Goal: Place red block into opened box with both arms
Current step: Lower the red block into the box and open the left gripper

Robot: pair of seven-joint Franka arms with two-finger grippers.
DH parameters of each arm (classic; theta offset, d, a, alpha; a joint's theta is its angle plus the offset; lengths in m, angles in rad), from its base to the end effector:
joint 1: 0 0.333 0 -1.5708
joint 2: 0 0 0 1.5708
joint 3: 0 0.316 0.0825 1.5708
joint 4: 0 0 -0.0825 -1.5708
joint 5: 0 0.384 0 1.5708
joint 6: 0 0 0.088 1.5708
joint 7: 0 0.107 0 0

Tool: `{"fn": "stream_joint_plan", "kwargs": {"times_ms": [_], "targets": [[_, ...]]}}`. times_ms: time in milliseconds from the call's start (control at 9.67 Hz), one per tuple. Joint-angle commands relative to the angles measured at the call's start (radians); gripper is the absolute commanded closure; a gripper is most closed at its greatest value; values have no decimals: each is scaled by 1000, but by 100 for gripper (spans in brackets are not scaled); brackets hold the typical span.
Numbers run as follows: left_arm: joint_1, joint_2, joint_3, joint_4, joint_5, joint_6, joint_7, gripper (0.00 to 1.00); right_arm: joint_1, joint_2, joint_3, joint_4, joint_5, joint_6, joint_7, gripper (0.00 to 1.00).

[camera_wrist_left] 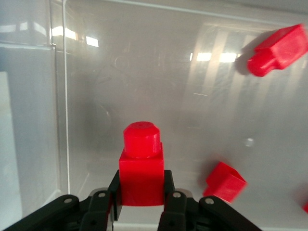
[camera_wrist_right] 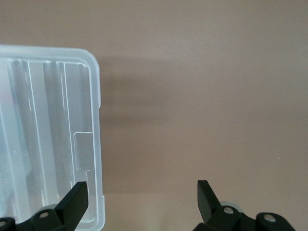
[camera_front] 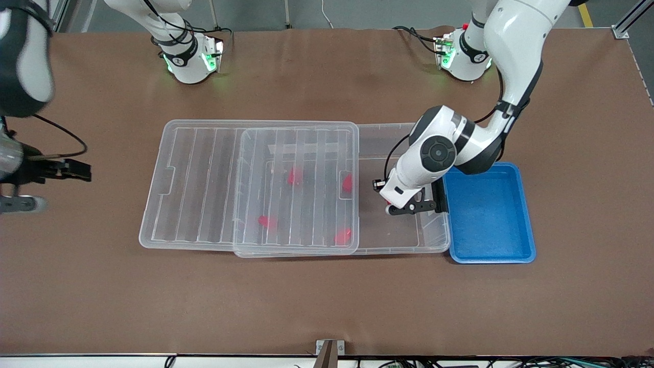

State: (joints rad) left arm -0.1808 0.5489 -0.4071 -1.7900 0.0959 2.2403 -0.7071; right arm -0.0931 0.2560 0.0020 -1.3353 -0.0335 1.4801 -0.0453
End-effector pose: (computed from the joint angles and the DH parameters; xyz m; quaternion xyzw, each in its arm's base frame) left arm 0.5527 -0.3404 0.2621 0.9960 0.0527 -0.0613 0.0388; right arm 0.6181 -0.0605 0.5764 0.9980 -0.0235 -0.0566 0.0127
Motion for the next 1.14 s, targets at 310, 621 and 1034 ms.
{"fn": "stream_joint_plan", "kwargs": {"times_ms": [310, 621, 1034], "targets": [[-19, 106, 1, -20, 99, 70, -20, 100, -53, -196, -57, -21, 69, -98, 101, 0], [-19, 132, 1, -15, 116, 84, -22, 71, -56, -219, -59, -107, 69, -25, 85, 0], [-6, 56, -4, -9, 116, -3, -25, 0, -60, -225, -60, -122, 52, 14, 19, 0]]}}
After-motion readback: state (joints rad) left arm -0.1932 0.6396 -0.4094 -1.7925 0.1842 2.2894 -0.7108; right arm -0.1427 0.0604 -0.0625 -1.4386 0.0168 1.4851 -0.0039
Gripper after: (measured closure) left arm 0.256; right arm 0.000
